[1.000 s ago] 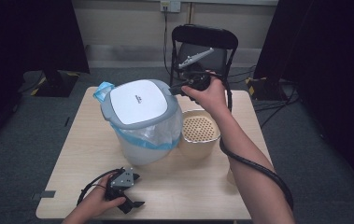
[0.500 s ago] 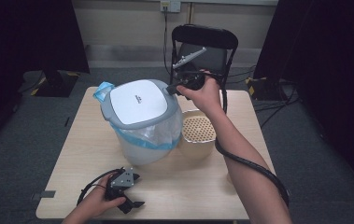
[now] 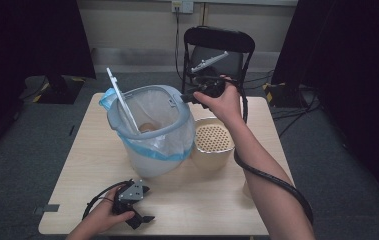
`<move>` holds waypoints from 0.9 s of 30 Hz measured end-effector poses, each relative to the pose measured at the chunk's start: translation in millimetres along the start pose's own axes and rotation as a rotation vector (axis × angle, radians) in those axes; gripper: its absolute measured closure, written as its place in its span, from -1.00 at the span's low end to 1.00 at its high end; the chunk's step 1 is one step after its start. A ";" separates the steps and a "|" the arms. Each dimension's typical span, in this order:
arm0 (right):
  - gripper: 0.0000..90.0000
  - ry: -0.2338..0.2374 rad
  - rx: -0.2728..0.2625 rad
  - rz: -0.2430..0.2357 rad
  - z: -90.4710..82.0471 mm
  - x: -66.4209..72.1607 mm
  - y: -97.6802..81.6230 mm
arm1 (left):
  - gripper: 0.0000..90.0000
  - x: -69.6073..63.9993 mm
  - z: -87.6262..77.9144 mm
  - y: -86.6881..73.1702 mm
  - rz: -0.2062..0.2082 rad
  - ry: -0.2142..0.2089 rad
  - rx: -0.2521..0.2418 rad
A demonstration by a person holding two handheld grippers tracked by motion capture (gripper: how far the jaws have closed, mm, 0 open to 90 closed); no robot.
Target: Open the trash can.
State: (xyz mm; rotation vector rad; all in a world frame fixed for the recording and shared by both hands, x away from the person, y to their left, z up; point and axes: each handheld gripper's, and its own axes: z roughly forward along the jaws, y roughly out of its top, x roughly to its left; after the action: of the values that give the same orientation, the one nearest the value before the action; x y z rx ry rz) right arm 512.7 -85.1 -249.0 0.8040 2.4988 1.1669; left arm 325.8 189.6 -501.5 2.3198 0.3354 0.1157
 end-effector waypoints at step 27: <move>-0.51 0.010 -0.028 0.059 -49.5 -12.3 -60.9 | -0.94 0.5 0.0 -0.1 0.005 -0.003 -0.004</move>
State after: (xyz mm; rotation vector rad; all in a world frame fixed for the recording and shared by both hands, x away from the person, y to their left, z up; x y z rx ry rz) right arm 477.6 -154.8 -264.0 0.8723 2.4762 1.2257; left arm 326.3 189.8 -501.6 2.3168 0.3278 0.1146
